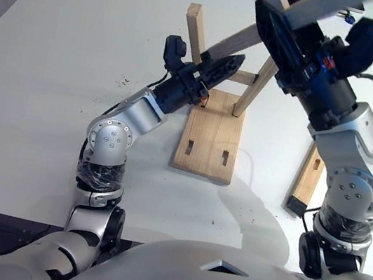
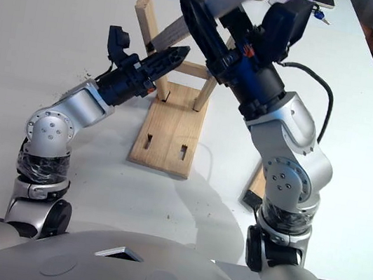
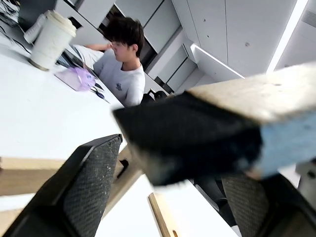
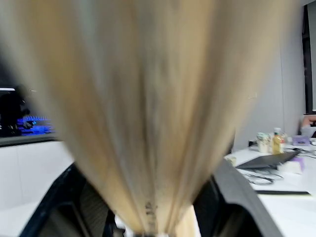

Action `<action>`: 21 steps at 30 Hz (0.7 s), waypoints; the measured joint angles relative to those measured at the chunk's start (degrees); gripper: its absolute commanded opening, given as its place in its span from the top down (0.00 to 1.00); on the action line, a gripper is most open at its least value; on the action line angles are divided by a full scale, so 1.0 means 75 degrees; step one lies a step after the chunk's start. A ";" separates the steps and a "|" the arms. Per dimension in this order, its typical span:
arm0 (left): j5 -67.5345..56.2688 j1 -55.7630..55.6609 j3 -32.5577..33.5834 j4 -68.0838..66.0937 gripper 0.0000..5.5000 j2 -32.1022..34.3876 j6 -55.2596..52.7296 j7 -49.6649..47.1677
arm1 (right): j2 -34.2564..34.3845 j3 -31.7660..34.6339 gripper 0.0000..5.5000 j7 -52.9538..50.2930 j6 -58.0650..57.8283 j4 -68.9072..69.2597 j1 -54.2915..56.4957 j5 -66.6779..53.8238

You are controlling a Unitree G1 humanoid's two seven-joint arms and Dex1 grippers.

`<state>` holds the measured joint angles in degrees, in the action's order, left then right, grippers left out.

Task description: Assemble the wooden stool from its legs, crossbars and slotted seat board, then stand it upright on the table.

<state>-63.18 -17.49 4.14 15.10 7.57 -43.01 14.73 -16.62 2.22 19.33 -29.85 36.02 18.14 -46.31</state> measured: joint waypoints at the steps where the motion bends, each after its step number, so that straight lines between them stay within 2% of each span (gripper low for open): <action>1: 0.0035 -0.0006 0.0012 -0.0004 0.39 0.0030 -0.0002 0.0015 | -0.0062 0.0019 0.63 0.0020 -0.0008 0.0024 -0.0043 -0.0018; 6: 0.0553 0.0030 -0.0084 0.0105 0.39 0.0479 -0.0023 0.0481 | -0.0381 0.0202 0.63 0.0073 -0.0221 0.0194 -0.0077 -0.0362; 10: 0.2602 0.1045 -0.0944 0.0381 0.39 0.2347 0.0924 0.2263 | -0.1252 0.1008 0.63 0.0150 -0.0716 0.0266 -0.0023 -0.1223; 13: 0.3962 0.1870 -0.1295 -0.0163 0.39 0.3282 0.1914 0.3189 | -0.2197 0.1550 0.63 0.0676 -0.1193 0.0572 -0.0062 -0.2236; 17: 0.5088 0.1908 -0.1427 -0.1189 0.39 0.3427 0.3034 0.3494 | -0.3341 0.1726 0.63 0.1835 -0.1738 0.1047 -0.1001 -0.2836; 21: 0.5738 0.1814 -0.1542 -0.1780 0.39 0.3327 0.3713 0.3550 | -0.3961 0.1278 0.63 0.2978 -0.1740 0.1328 -0.2121 -0.2102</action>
<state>-20.14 -3.89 -7.42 1.75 32.52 -15.16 41.35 -46.33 11.80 41.67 -42.90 45.98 2.23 -62.08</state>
